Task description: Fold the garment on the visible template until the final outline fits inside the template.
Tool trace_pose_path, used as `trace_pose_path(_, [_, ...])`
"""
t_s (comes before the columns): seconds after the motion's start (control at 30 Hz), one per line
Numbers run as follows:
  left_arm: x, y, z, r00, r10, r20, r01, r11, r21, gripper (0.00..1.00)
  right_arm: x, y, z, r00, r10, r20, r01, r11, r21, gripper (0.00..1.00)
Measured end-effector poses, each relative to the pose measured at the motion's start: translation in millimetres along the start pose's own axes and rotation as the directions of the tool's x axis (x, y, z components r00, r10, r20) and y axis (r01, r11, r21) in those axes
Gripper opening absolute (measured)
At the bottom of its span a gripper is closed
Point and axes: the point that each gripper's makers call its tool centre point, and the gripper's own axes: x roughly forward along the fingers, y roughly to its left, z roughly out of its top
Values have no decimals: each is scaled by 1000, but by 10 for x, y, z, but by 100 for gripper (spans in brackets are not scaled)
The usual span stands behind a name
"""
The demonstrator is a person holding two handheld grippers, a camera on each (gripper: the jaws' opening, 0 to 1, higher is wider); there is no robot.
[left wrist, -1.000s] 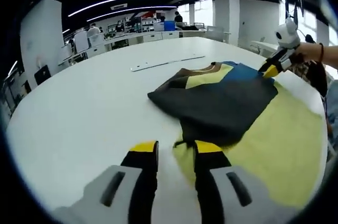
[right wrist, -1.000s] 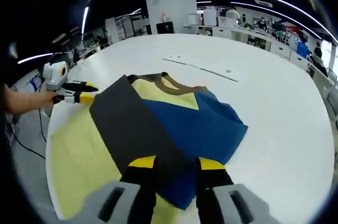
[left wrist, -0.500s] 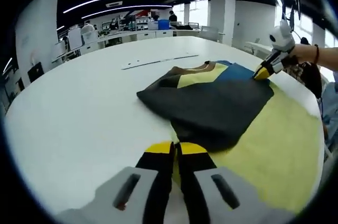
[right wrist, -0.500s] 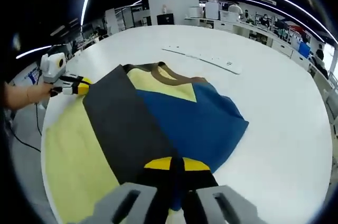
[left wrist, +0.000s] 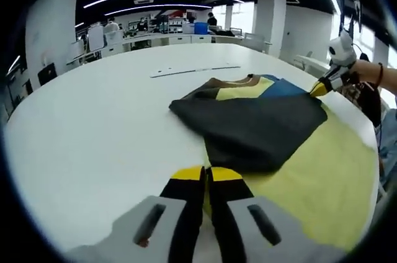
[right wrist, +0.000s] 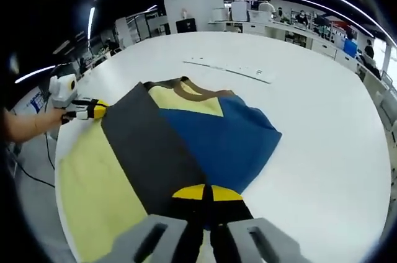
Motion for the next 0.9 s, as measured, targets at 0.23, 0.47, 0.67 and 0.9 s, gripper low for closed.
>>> trace_pose_path(0.23, [-5,5,-2,1000,9,-4,-9,1000,-7,0,-106,9,-72,1000,1,12,-1,999,47,0])
trace_pose_path(0.47, [-41,-6,32,999,28,15,-28,999,-34,0,-175,17,-203,1000,1,-6,0,996,92,0])
trace_pose_path(0.67, [-61,2,11,998,54,15,-54,998,-12,0,-147,45,-233,1000,3,-23,-1,995,99,0])
trace_pose_path(0.9, [-91,-104,127,999,35,35,-40,989,142,12,-151,50,-177,1000,0,-29,1,999,41,6])
